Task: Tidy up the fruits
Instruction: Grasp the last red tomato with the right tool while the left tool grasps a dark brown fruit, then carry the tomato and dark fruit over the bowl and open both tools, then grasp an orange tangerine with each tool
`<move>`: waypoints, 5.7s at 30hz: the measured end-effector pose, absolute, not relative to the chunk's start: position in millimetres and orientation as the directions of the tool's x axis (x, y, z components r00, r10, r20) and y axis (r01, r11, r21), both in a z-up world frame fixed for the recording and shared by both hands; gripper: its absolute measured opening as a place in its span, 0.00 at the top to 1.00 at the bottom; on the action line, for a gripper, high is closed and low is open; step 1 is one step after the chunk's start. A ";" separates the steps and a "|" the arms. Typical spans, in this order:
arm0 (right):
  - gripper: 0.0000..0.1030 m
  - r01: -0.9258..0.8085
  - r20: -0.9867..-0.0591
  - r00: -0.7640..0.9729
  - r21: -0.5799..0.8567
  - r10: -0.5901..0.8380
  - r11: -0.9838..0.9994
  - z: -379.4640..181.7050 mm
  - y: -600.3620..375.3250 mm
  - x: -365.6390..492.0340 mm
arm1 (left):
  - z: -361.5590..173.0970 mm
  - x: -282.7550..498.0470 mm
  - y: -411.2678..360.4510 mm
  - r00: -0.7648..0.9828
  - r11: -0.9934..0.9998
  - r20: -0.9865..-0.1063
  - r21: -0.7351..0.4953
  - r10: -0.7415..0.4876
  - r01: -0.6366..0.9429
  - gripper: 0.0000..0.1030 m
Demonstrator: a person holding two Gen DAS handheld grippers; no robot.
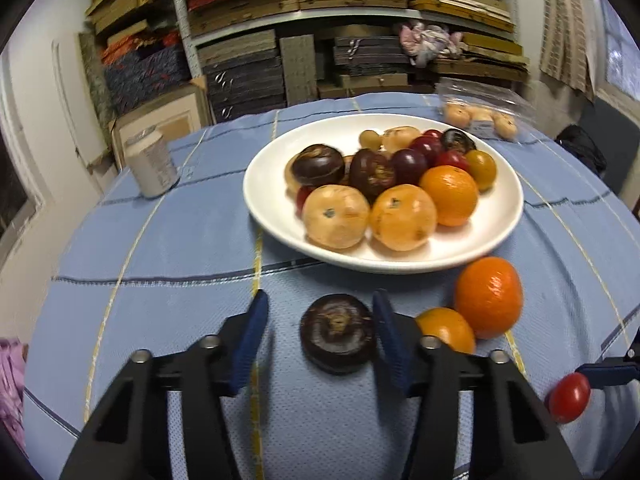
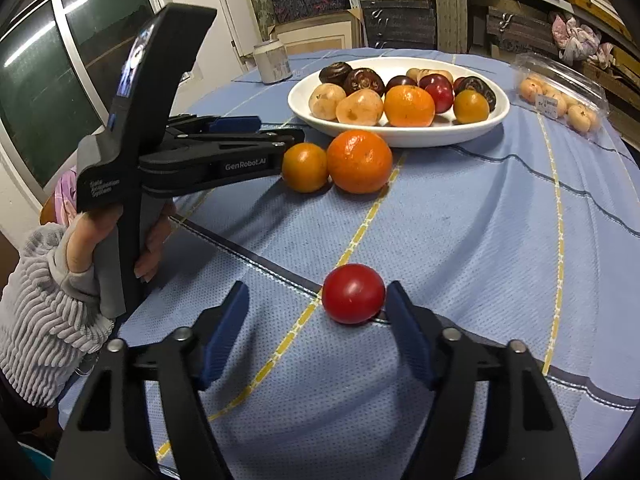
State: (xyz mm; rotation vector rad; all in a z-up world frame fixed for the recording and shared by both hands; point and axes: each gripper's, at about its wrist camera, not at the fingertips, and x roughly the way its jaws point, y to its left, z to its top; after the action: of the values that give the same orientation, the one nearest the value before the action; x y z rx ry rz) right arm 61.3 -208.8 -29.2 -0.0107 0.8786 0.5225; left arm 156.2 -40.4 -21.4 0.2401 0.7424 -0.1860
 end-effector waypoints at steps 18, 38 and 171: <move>0.70 -0.434 -0.750 0.504 0.209 0.428 0.876 -34.6 -212.2 63.5 | -22.7 145.0 -53.1 0.729 0.933 -0.676 0.186 -0.107 0.309 0.93; 0.71 -0.443 -0.752 0.504 0.196 0.424 0.875 -32.9 -210.0 60.7 | -17.6 135.4 -43.0 0.711 0.922 -0.661 0.073 -0.240 0.379 0.94; 0.58 -0.285 -0.710 0.622 0.186 0.330 0.940 -24.7 -239.9 146.6 | -7.1 128.9 -41.9 0.732 0.973 -0.673 0.079 -0.108 0.216 0.63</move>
State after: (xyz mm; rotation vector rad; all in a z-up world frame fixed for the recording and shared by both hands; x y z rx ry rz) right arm 146.6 -239.9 -24.7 0.0574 0.8274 0.3533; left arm 128.9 -41.9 -7.1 0.1561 0.7291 -0.1792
